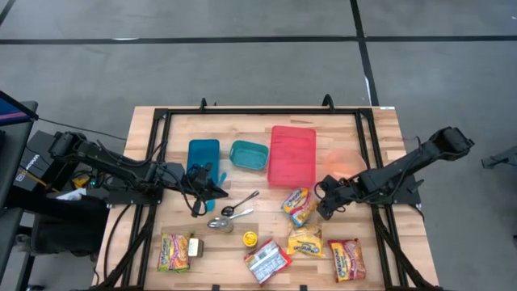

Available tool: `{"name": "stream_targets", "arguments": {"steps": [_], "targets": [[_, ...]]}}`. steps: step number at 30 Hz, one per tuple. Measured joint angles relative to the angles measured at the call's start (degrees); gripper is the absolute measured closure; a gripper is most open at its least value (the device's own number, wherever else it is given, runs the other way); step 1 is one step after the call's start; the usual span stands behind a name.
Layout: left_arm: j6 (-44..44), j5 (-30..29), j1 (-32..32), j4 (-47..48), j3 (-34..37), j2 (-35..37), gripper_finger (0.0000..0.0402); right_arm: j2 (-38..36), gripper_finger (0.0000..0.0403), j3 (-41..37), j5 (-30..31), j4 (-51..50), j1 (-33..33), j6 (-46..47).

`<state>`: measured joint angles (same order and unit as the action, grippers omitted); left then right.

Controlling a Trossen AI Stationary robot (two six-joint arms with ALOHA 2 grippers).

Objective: Pick & Place Food Item
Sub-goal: Put the light blue noodle pack into the red bin

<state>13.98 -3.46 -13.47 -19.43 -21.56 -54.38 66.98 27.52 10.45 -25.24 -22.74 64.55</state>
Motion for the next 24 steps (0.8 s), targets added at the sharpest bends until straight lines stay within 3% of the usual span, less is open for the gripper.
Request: {"name": "stream_targets", "arguments": {"steps": [12, 24], "targets": [[0.0, 0.0, 0.0, 0.1, 0.0, 0.0, 0.0402, 0.0, 0.0239, -5.7, -1.6, 13.6, 0.0, -0.7], [0.0, 0.1, 0.0, 0.1, 0.0, 0.0, 0.0402, 0.0, 0.0239, -5.7, -1.5, 14.6, 0.0, -2.7]]}}
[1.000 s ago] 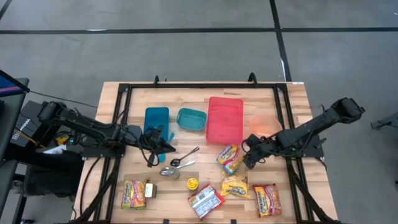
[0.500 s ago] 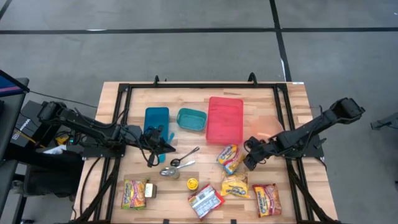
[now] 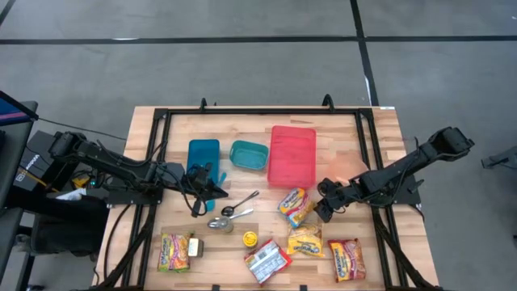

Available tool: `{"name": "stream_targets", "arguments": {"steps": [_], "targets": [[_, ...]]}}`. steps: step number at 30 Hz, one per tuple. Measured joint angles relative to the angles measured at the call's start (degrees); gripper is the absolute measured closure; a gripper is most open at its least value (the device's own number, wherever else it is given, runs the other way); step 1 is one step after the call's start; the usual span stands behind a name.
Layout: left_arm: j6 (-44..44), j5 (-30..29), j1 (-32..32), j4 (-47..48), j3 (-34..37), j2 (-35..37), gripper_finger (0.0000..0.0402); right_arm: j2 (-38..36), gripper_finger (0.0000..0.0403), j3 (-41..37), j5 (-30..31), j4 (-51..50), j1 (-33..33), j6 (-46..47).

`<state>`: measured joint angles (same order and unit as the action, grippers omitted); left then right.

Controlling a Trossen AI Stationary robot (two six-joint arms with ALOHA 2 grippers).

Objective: Pick & Place Food Item
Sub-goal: Put the light blue noodle pack into the red bin

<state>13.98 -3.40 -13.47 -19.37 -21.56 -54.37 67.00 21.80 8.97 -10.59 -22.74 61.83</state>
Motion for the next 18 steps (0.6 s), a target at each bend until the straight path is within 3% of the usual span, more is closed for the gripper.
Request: {"name": "stream_targets", "arguments": {"steps": [10, 18], "targets": [[0.0, 0.0, 0.0, 0.0, 0.0, 0.0, 0.0402, -1.1, 0.0239, 1.9, -0.3, -2.6, -0.5, -2.4], [0.0, 0.0, 0.0, 0.0, 0.0, 0.0, 0.0402, -4.4, 0.0241, 10.3, -0.1, -16.5, -1.8, -4.1]]}}
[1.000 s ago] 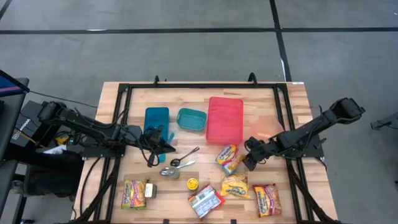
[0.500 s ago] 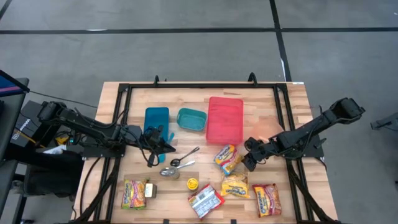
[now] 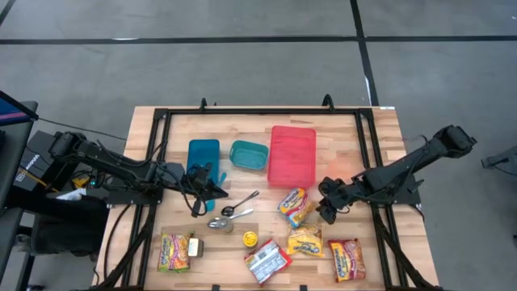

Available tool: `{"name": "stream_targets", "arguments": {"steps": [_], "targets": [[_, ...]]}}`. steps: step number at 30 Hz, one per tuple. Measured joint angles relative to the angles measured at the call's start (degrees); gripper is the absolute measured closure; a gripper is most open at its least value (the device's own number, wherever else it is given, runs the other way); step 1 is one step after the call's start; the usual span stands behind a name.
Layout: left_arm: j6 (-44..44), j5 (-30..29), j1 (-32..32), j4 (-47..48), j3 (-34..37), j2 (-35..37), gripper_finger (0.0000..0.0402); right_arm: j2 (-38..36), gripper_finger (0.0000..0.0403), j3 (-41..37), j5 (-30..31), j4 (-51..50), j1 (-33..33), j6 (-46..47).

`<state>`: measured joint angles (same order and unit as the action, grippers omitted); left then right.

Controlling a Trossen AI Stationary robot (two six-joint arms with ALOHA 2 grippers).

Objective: Pick & Place Food Item
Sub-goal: Put the light blue noodle pack into the red bin

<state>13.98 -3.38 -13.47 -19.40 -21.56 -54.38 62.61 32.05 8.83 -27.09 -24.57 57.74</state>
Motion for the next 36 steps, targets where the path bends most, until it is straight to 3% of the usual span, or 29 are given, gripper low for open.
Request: {"name": "stream_targets", "arguments": {"steps": [4, 13, 19, 24, 36], "targets": [[0.0, 0.1, 0.0, 0.0, 0.0, 0.0, 0.0401, 0.1, 0.0270, 2.5, -1.4, -7.2, -2.1, 2.4], [0.0, 0.2, 0.0, 0.0, 0.0, 0.0, 0.0402, 1.5, 0.0395, 2.8, -2.9, -10.7, -10.7, 11.0], [0.0, 0.1, 0.0, 0.0, 0.0, 0.0, 0.0402, 1.5, 0.0394, 2.8, -2.5, -20.1, -16.0, 21.9], [0.0, -0.1, 0.0, 0.0, 0.0, 0.0, 0.0402, 1.5, 0.0399, 2.8, 1.5, -26.4, -17.6, 26.2], [0.0, -0.1, 0.0, 0.0, 0.0, 0.0, 0.0402, 1.5, 0.0400, 2.8, 1.7, -33.6, -9.7, 25.0]]}}
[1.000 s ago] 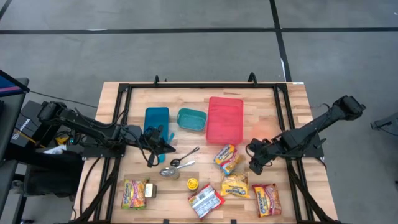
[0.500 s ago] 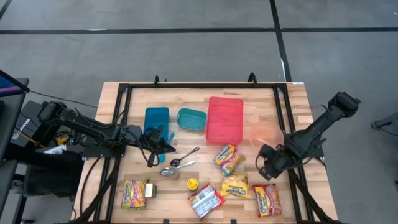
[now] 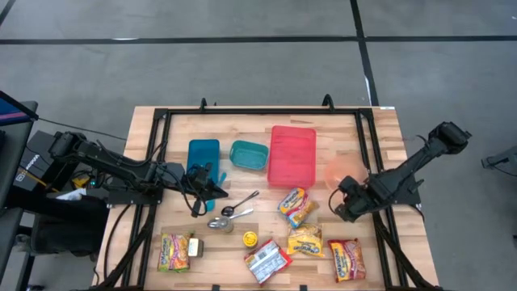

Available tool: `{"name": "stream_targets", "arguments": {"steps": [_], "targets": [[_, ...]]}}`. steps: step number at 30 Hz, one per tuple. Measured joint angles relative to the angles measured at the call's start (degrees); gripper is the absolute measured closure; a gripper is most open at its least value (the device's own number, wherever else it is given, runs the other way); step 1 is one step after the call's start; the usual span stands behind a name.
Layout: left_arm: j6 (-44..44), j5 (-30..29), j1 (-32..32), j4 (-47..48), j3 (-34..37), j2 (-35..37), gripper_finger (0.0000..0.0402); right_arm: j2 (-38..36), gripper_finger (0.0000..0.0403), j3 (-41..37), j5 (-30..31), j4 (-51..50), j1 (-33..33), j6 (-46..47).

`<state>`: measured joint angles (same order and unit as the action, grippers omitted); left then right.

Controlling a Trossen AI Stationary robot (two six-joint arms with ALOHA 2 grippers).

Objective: Pick & Place Food Item
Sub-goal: Put the light blue noodle pack into the red bin

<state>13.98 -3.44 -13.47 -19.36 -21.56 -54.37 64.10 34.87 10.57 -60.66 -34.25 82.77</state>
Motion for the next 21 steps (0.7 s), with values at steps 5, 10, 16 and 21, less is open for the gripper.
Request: {"name": "stream_targets", "arguments": {"steps": [5, 10, 16, 21], "targets": [[-0.1, 0.0, 0.0, 0.0, 0.0, 0.0, 0.0402, 0.0, 0.0400, 0.0, 0.0, 0.1, 4.1, -1.8], [-0.1, 0.0, 0.0, 0.0, 0.0, 0.0, 0.0402, 0.0, 0.0400, 0.0, 1.4, 0.2, 8.5, -1.8], [-0.2, 0.0, 0.0, 0.0, 0.0, 0.0, 0.0402, 0.0, 0.0400, 0.0, 3.7, 0.3, 14.7, -2.9], [-0.2, 0.0, 0.0, 0.0, 0.0, 0.0, 0.0401, 0.0, 0.0400, 0.0, 4.5, 0.3, 20.6, -5.8]]}}
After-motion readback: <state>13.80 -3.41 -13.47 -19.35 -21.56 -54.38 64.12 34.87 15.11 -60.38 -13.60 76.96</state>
